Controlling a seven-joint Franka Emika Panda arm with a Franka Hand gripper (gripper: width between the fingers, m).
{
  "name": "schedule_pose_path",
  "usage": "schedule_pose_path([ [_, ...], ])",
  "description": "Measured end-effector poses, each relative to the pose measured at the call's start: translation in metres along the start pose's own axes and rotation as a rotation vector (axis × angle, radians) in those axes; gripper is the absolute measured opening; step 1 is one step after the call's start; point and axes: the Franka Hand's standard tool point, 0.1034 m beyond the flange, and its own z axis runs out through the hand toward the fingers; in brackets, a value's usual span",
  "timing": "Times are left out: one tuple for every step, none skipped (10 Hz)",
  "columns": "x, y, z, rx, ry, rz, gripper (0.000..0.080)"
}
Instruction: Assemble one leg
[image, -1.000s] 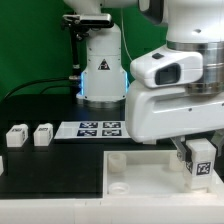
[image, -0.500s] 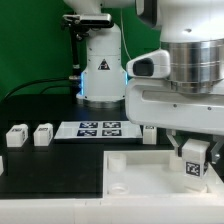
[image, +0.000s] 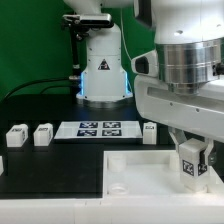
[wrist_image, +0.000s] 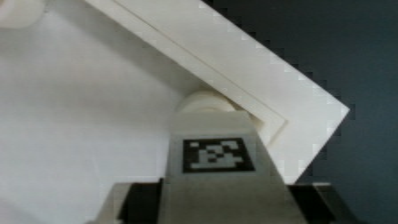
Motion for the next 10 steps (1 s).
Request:
schedule_pose_path([
  [-0.0002, -0.0003, -0.0001, 0.0, 0.0, -0.019, 0.0522],
  [0.0002, -0.0001, -0.0002, -0.001, 0.002, -0.093, 0.0522],
  [0.001, 0.0003, -0.0003, -0.001, 0.002, -0.257, 0.0623],
  [0.0008, 0.0002, -0.0002, -0.001, 0.002, -0.397, 0.0641],
  [0.0004, -0.0008, -0.0007, -0.005, 0.006, -0.538, 0.0641],
  [0.0007, -0.0027, -0.0023, -0.015, 0.017, -0.692, 0.0648],
  [0.0024, -0.0047, -0.0047, -0.04, 0.036, -0.891, 0.0648],
  [0.0021, -0.0063, -0.0058, -0.052, 0.04, -0.997, 0.0649],
  [0.0024, -0.0059, -0.0058, -0.056, 0.037, -1.117, 0.0649],
  [0.003, -0.0055, -0.0056, -0.058, 0.036, -1.19, 0.0649],
])
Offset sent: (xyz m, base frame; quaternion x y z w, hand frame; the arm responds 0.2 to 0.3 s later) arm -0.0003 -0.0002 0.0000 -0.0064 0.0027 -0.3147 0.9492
